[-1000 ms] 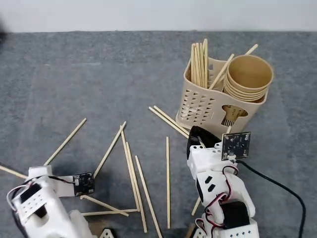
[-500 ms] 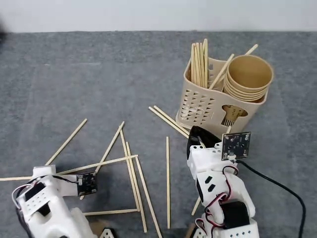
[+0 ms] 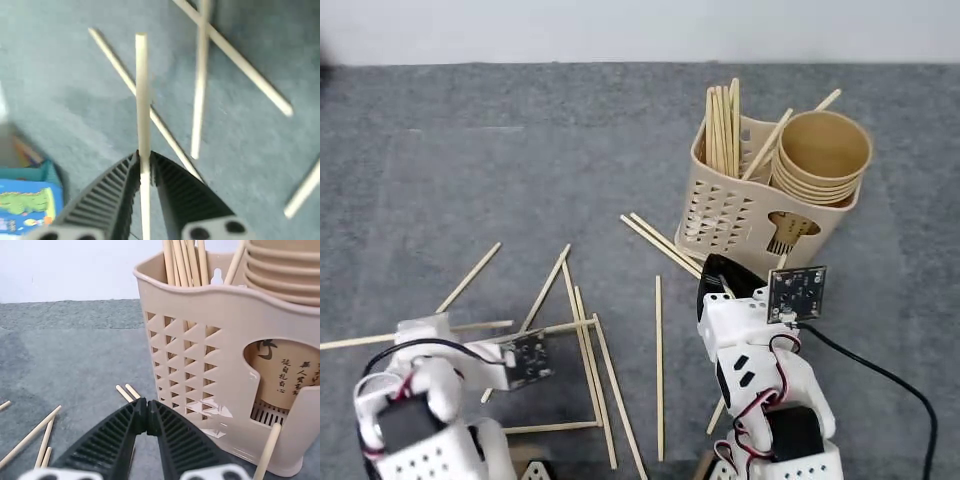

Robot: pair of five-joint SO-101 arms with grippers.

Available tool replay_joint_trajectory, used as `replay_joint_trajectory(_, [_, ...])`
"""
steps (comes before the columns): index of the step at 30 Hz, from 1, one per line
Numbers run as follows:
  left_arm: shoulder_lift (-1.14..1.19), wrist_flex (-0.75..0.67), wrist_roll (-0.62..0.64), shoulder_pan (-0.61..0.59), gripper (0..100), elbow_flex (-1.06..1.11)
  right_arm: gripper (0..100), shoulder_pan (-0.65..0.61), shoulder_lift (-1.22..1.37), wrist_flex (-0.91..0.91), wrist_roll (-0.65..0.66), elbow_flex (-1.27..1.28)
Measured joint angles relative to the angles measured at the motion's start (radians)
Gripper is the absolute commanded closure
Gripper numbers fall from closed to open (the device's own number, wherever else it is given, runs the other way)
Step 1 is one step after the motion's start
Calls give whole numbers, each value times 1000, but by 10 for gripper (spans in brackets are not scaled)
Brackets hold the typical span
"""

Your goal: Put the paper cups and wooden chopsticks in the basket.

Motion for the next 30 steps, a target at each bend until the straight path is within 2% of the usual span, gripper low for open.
replay_joint_trajectory(6, [-84,9,244,153,988,-21,987,0,0,0,0,0])
replay_joint_trajectory(12, [-21,9,500,282,988,-221,987,0,0,0,0,0])
replay_joint_trajectory(16, [117,-17,743,390,988,-425,987,0,0,0,0,0])
replay_joint_trajectory(23, [493,-169,1217,525,987,-813,987,0,0,0,0,0])
replay_joint_trajectory(26, [637,-241,1375,600,987,-954,987,0,0,0,0,0])
replay_joint_trajectory(30, [773,-390,1524,712,987,-1048,987,0,0,0,0,0])
